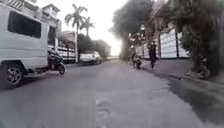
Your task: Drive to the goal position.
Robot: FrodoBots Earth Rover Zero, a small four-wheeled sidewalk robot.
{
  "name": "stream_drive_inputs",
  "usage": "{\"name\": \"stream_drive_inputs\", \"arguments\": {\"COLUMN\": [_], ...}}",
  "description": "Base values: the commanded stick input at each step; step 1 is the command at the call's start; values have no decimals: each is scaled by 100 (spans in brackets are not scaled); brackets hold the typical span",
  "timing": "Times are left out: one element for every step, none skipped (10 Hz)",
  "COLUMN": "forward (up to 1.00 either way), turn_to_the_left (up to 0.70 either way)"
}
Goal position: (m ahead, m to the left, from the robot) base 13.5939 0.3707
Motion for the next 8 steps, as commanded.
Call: {"name": "stream_drive_inputs", "arguments": {"forward": [100, 100, 100, 100, 100, 100, 100, 100], "turn_to_the_left": [2, 2, 2, 2, 2, 2, 2, 2]}}
